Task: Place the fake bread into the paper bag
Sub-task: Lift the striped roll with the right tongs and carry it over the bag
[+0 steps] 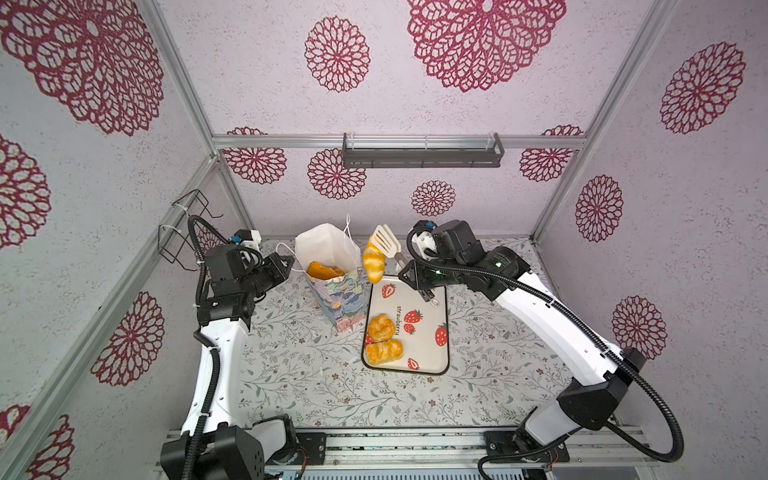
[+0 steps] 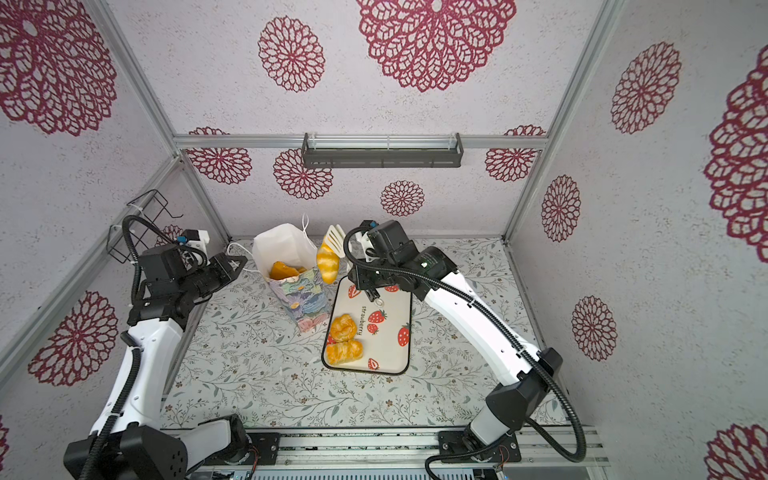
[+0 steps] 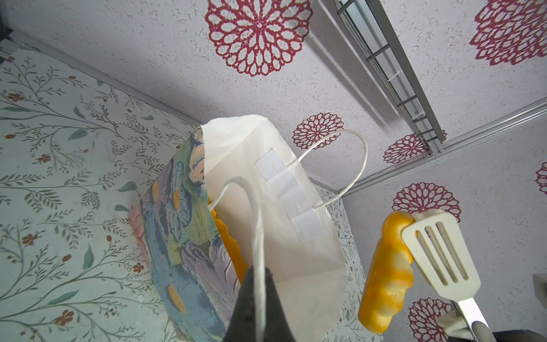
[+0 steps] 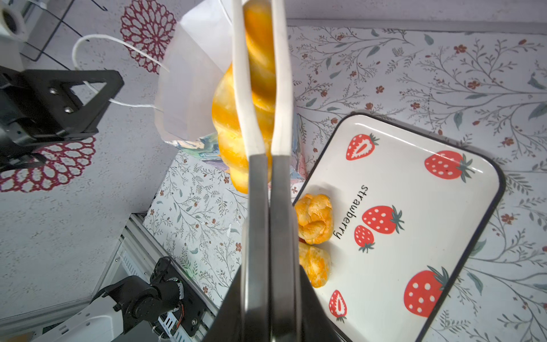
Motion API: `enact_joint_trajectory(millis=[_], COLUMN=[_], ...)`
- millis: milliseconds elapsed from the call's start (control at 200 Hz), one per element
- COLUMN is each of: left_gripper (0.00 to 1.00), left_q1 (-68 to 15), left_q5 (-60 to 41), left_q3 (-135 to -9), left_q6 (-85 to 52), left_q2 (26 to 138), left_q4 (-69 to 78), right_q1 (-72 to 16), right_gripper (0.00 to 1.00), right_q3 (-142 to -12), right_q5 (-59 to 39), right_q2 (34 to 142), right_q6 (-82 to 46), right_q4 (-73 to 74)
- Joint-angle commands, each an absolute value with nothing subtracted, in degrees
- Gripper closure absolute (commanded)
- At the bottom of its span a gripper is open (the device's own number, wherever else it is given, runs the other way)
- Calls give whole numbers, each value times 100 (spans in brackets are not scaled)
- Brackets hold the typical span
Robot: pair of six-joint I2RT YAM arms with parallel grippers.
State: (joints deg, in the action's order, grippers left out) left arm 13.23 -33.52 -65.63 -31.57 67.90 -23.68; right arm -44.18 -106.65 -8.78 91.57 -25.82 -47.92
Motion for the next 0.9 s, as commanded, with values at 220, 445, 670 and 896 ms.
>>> enact_joint_trajectory(millis=[220,445,670,896], left_gripper=[100,100,100,100], left_q1=[1320,1326,1334,1362], left_q5=[-3182,-3151,-3147,-3147], left_q3=[-6680,-6677,-6670,-6646], left_q6=[-3051,-3033,-3038,-3045], left_q2=[6764,6742,6741,6733], left_q4=[-2426,-2466,-2470,-2475], right_q1=[-4657,-4772,-4816,-4822], right_gripper=[87,87,87,86], right_q3=[-11907,-12695,-13330,-13633], right_q5=[-726,-729,-764,-856], right_q2=[9650,10140,10551,10847], right_q6=[-2267,-2175,-2123,-2101], right_q4=[-4920,-5122,-5240,-5256])
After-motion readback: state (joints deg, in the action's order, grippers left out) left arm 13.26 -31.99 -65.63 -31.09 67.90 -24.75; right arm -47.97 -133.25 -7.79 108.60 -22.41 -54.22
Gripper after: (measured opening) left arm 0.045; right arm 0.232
